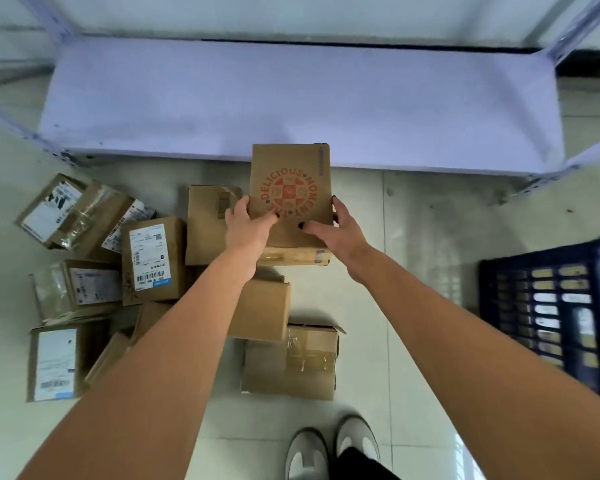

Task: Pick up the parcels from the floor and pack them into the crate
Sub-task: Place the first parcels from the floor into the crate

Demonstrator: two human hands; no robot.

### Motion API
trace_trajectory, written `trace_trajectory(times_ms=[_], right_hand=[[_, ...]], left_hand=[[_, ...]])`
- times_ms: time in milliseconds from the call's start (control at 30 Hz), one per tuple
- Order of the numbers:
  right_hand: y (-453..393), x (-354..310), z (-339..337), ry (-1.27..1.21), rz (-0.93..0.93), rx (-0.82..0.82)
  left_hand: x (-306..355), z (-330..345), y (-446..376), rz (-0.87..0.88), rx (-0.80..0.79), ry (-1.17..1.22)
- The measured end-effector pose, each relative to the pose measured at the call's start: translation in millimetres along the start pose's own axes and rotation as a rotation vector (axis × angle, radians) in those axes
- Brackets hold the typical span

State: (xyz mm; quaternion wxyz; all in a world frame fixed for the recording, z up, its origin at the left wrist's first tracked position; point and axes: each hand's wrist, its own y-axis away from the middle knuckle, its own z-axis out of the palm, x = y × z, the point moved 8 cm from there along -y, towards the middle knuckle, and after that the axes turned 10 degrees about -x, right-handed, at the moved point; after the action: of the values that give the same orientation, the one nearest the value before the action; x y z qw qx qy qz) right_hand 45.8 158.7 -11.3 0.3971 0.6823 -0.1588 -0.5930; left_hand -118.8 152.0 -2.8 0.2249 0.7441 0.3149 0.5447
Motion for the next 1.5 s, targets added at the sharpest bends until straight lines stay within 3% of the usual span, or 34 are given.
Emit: trace_trajectory(times_ms=[367,667,1000,1100,1233,1500], right_hand=[[138,-77,-85,-0.152,-0.066,0.06],[213,-81,-215,-0.281,-0.228,0.211],[306,-41,-355,-0.2,-0.307,0.164],[330,-36,-399,-0.14,-0.325,0.127],[347,-17,-444,-0.023,-0.285,0.071],[337,62,-480,-0.078,-0.178,0.117]], left_hand=[[114,28,123,0.176,-0.029,0.212],[164,138,188,0.328,-0.069,0.438],[212,274,261,0.468,-0.064,0.501],[223,314,273,0.416,-0.043,0.495],[223,375,289,0.261,-0.169,0.489],[178,441,295,0.196,-0.252,0.35]])
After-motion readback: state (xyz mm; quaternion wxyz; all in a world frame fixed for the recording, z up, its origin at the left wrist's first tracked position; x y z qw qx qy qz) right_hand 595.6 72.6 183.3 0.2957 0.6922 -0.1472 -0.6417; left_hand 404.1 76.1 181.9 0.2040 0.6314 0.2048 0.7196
